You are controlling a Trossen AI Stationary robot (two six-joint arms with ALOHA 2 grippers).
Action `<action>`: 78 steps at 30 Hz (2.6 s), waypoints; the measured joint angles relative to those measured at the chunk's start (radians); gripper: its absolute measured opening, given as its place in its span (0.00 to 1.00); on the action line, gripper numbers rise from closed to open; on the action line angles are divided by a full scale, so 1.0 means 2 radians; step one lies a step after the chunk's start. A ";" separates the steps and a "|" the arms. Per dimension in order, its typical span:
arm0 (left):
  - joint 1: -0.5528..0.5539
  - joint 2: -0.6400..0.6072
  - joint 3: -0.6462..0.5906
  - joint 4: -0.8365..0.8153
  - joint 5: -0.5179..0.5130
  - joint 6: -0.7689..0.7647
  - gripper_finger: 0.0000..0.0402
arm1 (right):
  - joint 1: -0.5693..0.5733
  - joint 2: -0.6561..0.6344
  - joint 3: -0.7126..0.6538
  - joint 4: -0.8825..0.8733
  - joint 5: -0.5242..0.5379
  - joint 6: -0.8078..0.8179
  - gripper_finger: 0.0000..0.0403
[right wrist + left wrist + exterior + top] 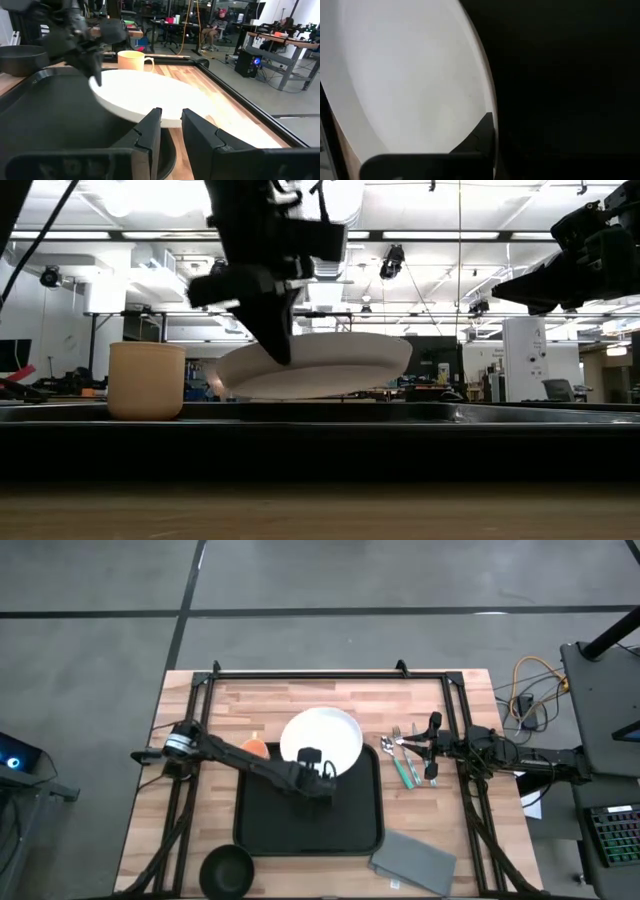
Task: Set up tray
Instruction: Put the white plate to the bottom of the orange mug on the black tray
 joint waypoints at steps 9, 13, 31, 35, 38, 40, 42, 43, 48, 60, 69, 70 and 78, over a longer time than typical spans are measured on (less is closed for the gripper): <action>-0.049 0.000 0.000 0.000 0.004 -0.061 0.00 | 0.000 0.000 0.000 0.000 0.000 0.000 0.17; -0.064 0.000 0.000 0.001 0.023 -0.089 0.00 | 0.000 0.000 0.000 0.000 0.000 0.000 0.17; -0.116 -0.001 0.000 0.011 0.080 -0.211 0.00 | 0.000 0.000 0.000 0.000 0.000 0.000 0.17; -0.123 -0.001 0.000 0.010 0.088 -0.252 0.00 | 0.000 0.000 0.000 0.000 0.000 0.000 0.17; -0.126 -0.001 0.000 0.010 0.103 -0.277 0.00 | 0.000 0.000 0.000 0.000 0.000 0.000 0.17; -0.130 -0.001 0.000 0.010 0.104 -0.296 0.00 | 0.000 0.000 0.000 0.000 0.000 0.000 0.17; -0.133 -0.001 0.000 0.010 0.108 -0.313 0.00 | 0.000 0.000 0.000 0.000 0.000 0.000 0.17; -0.134 -0.001 0.000 0.010 0.115 -0.322 0.00 | 0.000 0.000 0.000 0.000 0.000 0.000 0.17; -0.139 -0.001 0.000 0.010 0.131 -0.362 0.00 | 0.000 0.000 0.000 0.000 0.000 0.000 0.17; -0.145 -0.001 -0.026 0.008 0.175 -0.458 0.00 | 0.000 0.000 0.000 0.000 0.000 0.000 0.17; -0.146 -0.001 -0.038 0.019 0.196 -0.485 0.00 | 0.000 0.000 0.000 0.000 0.000 0.000 0.17; -0.146 -0.001 -0.036 0.019 0.197 -0.485 0.00 | 0.000 0.000 0.000 0.000 0.000 0.000 0.17; -0.145 -0.001 -0.025 0.029 0.199 -0.485 0.00 | 0.000 0.000 0.000 0.000 0.000 0.000 0.17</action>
